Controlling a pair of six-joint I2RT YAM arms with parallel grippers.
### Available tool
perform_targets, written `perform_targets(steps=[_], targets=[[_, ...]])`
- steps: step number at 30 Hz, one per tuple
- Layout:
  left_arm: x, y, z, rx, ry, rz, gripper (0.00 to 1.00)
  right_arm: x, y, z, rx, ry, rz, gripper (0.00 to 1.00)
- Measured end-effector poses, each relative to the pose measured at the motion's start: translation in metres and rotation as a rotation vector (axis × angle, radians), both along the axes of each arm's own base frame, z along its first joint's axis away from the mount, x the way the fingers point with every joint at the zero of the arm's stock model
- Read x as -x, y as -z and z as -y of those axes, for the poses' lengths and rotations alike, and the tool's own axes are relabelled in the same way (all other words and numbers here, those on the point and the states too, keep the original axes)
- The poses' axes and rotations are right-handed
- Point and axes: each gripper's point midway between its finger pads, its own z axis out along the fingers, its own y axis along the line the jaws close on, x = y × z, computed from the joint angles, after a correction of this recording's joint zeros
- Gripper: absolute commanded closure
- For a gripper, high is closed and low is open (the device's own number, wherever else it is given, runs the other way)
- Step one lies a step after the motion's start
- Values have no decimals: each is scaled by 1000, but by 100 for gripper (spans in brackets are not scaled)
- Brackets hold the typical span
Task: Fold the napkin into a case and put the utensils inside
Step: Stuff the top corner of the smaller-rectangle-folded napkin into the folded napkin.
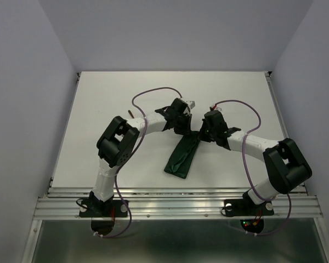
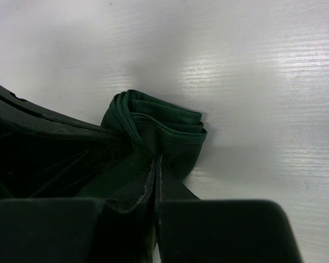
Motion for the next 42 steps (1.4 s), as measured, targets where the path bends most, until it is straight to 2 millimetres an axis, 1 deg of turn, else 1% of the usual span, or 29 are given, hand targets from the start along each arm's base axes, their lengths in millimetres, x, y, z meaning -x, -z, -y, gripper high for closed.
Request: perform_targets(steps=[4,9,14,20,26,31,37,42], targets=[[1,3,4,2,8,-7,100,0,0,0,-1,-2,-2,99],[4,13,7,6,14,-34,100,1,0,-1,-4,-5,-4,99],[5,12,10,22,20,-41,100,1,0,-2,-6,-8,-5,99],[3,13,20,50,31,-48,100,2,1,-3,-11,-14,-8,99],[7,13,25,62,37,-55,100,3,6,-4,-9,-18,-25,99],[5,12,33,95,40,-65,100,4,10,-4,-9,-14,-35,99],[6,12,33,95,35,-71,100,3,10,-3,-9,-8,-35,99],[11,7,28,68,47,-92,100,3,10,-2,-4,-2,-32,99]])
